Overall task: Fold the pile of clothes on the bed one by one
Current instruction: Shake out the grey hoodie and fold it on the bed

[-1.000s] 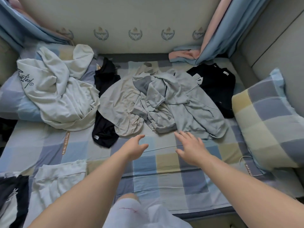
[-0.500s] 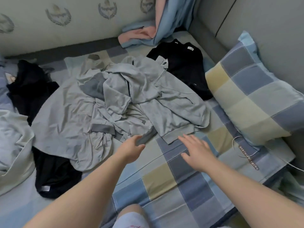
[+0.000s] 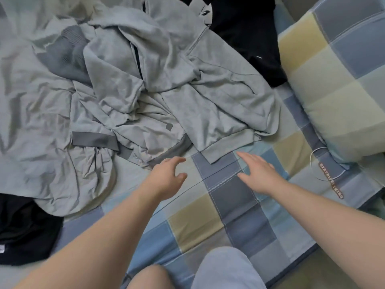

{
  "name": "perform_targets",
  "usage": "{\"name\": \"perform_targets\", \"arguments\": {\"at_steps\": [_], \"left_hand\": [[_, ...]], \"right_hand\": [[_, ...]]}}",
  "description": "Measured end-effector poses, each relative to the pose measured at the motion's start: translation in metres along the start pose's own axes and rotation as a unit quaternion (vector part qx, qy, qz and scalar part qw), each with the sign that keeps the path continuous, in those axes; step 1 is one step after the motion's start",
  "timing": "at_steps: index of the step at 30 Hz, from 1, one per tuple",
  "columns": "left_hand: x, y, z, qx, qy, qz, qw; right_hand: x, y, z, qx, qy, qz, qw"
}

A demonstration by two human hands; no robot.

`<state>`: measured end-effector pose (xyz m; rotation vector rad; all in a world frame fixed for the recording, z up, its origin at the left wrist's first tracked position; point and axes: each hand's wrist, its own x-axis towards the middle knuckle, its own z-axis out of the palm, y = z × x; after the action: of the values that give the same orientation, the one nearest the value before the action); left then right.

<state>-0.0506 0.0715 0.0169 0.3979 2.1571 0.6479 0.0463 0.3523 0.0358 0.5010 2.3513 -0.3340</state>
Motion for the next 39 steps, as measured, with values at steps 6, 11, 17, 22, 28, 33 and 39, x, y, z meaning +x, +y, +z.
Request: {"name": "perform_targets", "arguments": {"at_steps": [6,11,17,22,28,33,39], "left_hand": [[0.098,0.034,0.074,-0.004,0.015,0.034,0.999],[0.174,0.061,0.117,0.104,0.082,0.032,0.991],[0.186,0.055,0.12,0.117,0.17,0.063,0.976],[0.192,0.07,0.082,-0.031,0.084,-0.047,0.995],[0.106,0.097,0.026,-0.161,0.181,-0.061,0.968],[-0.004,0.097,-0.044,-0.181,0.201,-0.028,0.962],[-0.133,0.084,-0.102,-0.311,0.216,0.003,0.925]], "right_hand": [[0.118,0.043,0.015,-0.101,0.07,-0.093,0.988],[0.179,0.083,0.038,-0.152,0.114,-0.145,0.971],[0.197,0.091,0.059,0.002,0.201,-0.164,0.966],[0.187,0.078,0.017,-0.023,0.094,-0.12,0.988],[0.094,0.031,-0.06,0.034,0.164,-0.117,0.979],[-0.014,-0.031,-0.107,0.175,0.184,-0.13,0.958],[-0.133,-0.113,-0.148,0.217,0.192,-0.213,0.933]]}}
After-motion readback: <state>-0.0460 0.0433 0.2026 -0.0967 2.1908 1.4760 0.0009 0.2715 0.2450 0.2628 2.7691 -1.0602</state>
